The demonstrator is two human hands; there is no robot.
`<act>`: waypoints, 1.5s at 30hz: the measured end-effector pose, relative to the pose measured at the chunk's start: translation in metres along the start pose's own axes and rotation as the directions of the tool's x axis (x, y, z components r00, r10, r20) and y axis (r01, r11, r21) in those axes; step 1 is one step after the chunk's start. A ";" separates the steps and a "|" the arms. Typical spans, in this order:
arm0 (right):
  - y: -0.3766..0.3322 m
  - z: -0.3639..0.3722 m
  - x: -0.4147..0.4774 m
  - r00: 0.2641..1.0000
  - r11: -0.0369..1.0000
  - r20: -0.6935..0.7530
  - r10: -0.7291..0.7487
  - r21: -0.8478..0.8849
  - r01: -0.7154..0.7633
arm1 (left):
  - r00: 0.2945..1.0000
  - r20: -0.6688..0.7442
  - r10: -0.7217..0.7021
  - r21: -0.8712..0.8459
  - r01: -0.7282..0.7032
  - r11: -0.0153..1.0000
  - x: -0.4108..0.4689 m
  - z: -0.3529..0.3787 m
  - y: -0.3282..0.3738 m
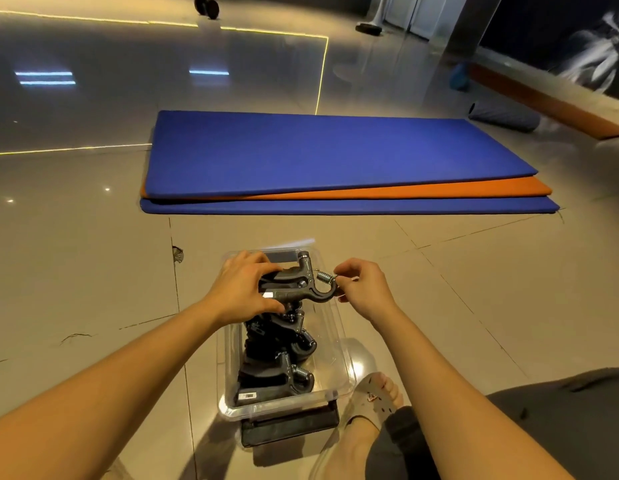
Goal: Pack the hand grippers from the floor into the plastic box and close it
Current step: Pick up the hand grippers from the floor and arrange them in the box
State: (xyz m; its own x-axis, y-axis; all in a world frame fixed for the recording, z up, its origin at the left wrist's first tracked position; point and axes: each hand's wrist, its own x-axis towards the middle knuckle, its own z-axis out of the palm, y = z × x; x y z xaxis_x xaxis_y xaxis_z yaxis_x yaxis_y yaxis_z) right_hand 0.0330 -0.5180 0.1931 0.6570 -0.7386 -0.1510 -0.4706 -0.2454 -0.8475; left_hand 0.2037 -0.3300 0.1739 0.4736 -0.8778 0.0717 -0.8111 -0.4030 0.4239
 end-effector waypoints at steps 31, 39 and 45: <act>0.048 0.026 0.009 0.983 0.868 0.137 0.123 -0.495 -0.040 | 0.971 0.234 -0.053 0.388 -0.044 0.921 -0.008 0.090 -0.024; 0.038 0.021 -0.010 0.987 0.890 0.077 0.139 -0.447 -0.090 | 0.978 0.194 -0.072 0.247 0.022 0.969 -0.017 0.071 -0.023; 0.015 0.023 -0.047 0.993 0.942 -0.026 0.112 -0.316 -0.114 | 0.985 0.023 -0.174 -0.058 0.175 0.983 -0.053 0.031 -0.019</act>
State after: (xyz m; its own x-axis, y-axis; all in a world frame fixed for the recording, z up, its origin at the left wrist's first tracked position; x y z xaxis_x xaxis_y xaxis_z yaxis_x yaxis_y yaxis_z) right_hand 0.0090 -0.4725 0.1752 0.5848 -0.7773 -0.2320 -0.7047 -0.3452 -0.6198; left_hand 0.1836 -0.2839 0.1338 0.5993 -0.8002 -0.0241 -0.6944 -0.5345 0.4817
